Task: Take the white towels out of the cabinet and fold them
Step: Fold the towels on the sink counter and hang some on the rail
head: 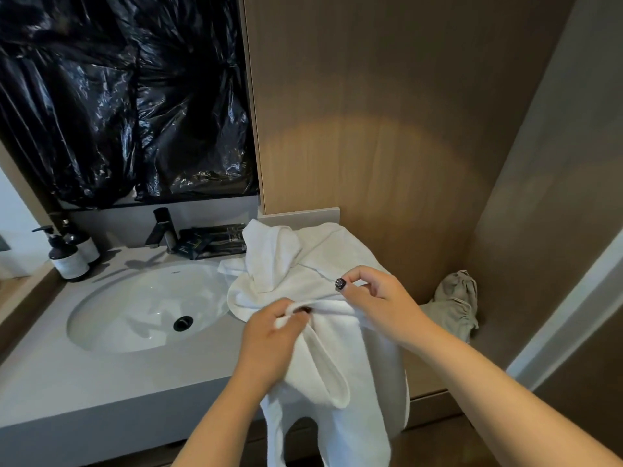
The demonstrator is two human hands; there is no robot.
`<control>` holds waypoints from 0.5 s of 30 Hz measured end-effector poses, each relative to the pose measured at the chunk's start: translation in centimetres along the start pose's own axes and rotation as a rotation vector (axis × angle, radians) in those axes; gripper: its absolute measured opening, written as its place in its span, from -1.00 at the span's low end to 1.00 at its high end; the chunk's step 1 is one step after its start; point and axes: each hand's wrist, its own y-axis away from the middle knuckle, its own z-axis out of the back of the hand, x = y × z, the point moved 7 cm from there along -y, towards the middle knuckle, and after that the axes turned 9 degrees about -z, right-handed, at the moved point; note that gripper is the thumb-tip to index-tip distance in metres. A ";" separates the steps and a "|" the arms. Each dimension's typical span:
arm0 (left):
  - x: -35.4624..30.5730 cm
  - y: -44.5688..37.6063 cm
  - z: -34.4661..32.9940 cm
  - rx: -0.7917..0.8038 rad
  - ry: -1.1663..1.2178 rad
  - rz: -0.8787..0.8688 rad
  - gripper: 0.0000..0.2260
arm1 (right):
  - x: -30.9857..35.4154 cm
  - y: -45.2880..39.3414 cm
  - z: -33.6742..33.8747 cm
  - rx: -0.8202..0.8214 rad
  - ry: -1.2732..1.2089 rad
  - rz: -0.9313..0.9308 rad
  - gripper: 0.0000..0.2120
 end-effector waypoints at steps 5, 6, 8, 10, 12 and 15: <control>1.8 -0.6 3.4 -0.221 0.065 0.158 -0.81 | -1.6 0.7 3.8 -0.080 0.113 -0.016 -0.69; 2.0 -0.8 3.6 -0.211 -0.007 0.149 -0.83 | -1.4 1.0 4.4 -0.095 0.137 0.004 -0.65; 1.4 -1.0 3.1 -0.129 -0.183 0.094 -0.86 | -0.9 1.6 5.2 -0.122 0.183 0.046 -0.59; 0.2 -0.9 0.6 0.049 -0.255 -0.015 -0.73 | -0.2 2.0 5.2 -0.117 0.242 0.075 -0.58; -1.2 -0.2 -3.1 0.284 -0.280 -0.141 -0.56 | 0.3 2.4 4.4 -0.076 0.287 0.088 -0.58; -2.5 0.9 -7.6 0.490 -0.259 -0.241 -0.68 | 1.2 3.0 3.5 -0.050 0.299 0.125 -0.55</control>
